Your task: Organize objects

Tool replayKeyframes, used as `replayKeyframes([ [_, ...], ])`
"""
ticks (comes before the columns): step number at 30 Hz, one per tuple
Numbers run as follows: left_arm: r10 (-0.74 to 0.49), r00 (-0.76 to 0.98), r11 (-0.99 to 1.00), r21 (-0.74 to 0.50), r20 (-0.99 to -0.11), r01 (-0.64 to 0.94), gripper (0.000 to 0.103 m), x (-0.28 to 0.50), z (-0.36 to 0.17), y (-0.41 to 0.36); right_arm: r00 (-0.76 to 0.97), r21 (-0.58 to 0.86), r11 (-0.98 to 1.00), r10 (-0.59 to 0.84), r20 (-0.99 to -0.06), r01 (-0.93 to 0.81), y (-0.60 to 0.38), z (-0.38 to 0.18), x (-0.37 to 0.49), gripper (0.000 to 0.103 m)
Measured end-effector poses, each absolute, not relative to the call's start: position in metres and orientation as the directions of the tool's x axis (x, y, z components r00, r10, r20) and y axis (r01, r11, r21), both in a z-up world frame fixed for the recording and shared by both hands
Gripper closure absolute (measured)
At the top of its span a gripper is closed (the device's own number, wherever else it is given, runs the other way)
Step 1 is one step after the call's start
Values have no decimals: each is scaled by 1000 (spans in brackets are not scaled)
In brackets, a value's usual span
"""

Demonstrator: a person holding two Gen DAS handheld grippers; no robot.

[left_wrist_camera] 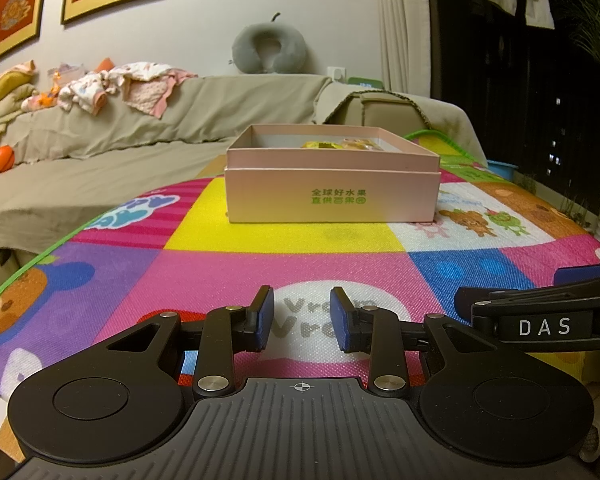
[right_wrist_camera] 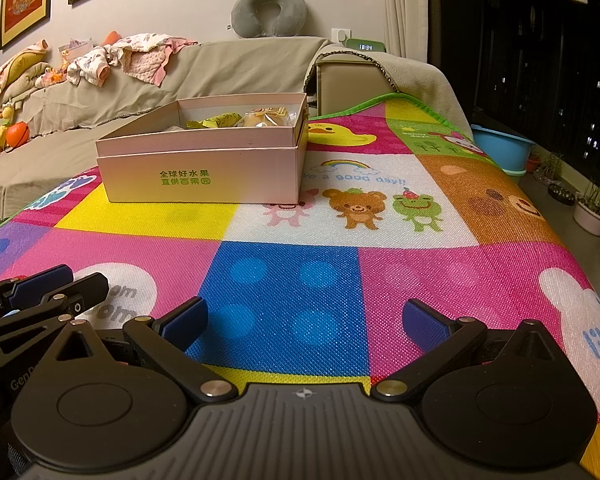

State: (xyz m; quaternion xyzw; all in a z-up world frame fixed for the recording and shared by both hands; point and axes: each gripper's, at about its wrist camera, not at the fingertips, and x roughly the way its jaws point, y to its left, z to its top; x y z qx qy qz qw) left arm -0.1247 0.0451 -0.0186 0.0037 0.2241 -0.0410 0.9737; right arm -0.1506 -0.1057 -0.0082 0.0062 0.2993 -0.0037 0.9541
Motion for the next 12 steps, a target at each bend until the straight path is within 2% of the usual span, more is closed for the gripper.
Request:
replayKeyframes([
  [12,-89,891,996,-31,-445,84,69,-123,-18,47,817,6,1000,-9,-576,15,-106,-8,-150,0],
])
